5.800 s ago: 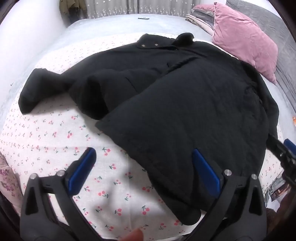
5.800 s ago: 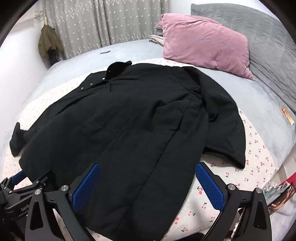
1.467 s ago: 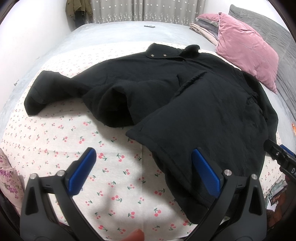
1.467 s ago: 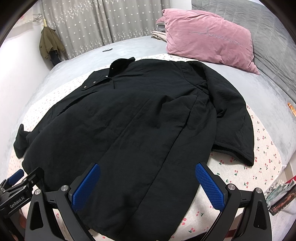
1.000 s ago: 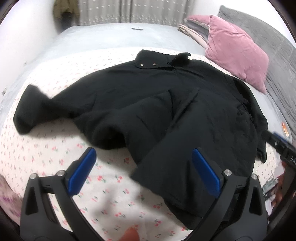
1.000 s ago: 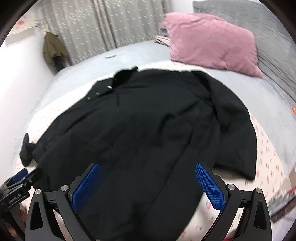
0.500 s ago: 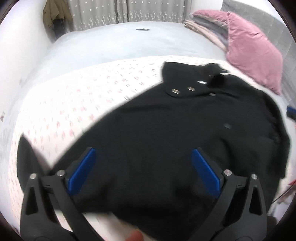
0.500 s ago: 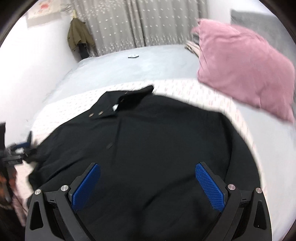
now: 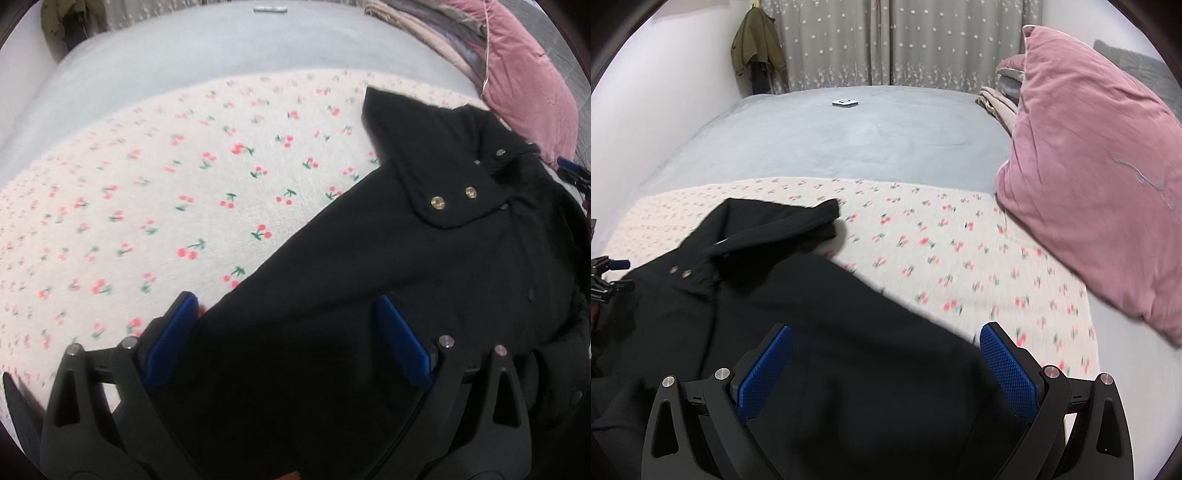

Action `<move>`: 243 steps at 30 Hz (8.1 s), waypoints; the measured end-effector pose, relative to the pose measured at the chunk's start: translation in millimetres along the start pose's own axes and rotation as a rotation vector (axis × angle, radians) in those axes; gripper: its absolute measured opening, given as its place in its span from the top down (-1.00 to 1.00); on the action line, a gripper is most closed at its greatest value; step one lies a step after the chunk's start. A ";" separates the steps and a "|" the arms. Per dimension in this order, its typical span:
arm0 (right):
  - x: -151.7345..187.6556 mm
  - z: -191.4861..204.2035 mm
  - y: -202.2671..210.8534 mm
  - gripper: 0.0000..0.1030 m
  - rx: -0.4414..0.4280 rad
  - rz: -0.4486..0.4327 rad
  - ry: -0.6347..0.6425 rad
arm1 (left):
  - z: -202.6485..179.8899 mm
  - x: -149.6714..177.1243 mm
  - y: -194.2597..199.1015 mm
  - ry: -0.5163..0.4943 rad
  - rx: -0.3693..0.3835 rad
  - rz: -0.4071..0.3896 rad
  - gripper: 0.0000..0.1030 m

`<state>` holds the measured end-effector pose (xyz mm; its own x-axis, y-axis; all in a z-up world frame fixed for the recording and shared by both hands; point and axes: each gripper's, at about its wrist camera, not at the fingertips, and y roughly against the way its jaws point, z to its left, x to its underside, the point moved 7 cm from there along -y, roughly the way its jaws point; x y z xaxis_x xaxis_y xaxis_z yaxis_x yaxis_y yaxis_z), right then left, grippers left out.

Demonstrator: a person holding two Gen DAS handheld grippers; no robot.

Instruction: Fold large clothes

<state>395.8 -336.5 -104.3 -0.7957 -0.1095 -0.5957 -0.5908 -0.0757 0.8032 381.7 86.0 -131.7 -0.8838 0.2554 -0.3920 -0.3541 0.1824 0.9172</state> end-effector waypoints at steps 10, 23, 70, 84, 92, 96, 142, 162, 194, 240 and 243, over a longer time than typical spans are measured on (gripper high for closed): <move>12.6 -5.3 -67.2 -0.98 0.014 0.089 0.090 | -17.5 -13.8 -17.8 -0.052 0.040 -0.011 -0.88; 11.8 1.2 -91.5 -0.98 -0.051 0.113 0.059 | -14.3 -36.4 -29.9 -0.077 0.046 -0.039 -0.96; -35.8 -20.6 -21.2 0.86 0.093 -0.167 -0.201 | -22.5 -88.9 -40.0 0.022 -0.241 -0.140 0.85; 27.6 42.0 77.6 -0.39 -0.032 -0.138 -0.212 | 51.1 17.3 123.6 0.152 -0.261 -0.227 -0.58; 81.4 103.3 137.2 -0.47 -0.071 -0.081 -0.224 | 104.3 84.0 137.2 0.285 -0.296 -0.122 -0.62; 101.8 126.3 147.1 -0.47 -0.121 -0.069 -0.246 | 130.1 76.6 144.4 0.359 -0.342 -0.169 -0.62; 195.7 154.9 136.8 -0.48 -0.153 0.055 -0.409 | 69.8 289.6 185.2 0.489 -0.197 -0.186 -0.42; 199.3 148.7 138.5 -0.48 -0.127 0.057 -0.396 | 264.9 320.8 151.3 0.871 -0.559 -0.038 -0.63; 221.4 83.6 186.4 -0.48 0.070 0.010 -0.419 | 178.0 198.3 202.4 0.633 -0.385 -0.222 -0.66; 249.1 -270.5 347.8 0.76 0.874 -0.116 -0.573 | -188.8 160.7 150.2 0.037 0.091 -0.402 -0.77; 269.2 -284.9 357.4 0.16 0.714 -0.160 -0.705 | -190.7 160.0 149.5 0.029 0.087 -0.399 -0.77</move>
<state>8.4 -675.4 23.7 -0.4614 0.4766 -0.7483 -0.4553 0.5967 0.6608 129.1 -26.9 -43.8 -0.6908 0.1219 -0.7127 -0.6448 0.3421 0.6835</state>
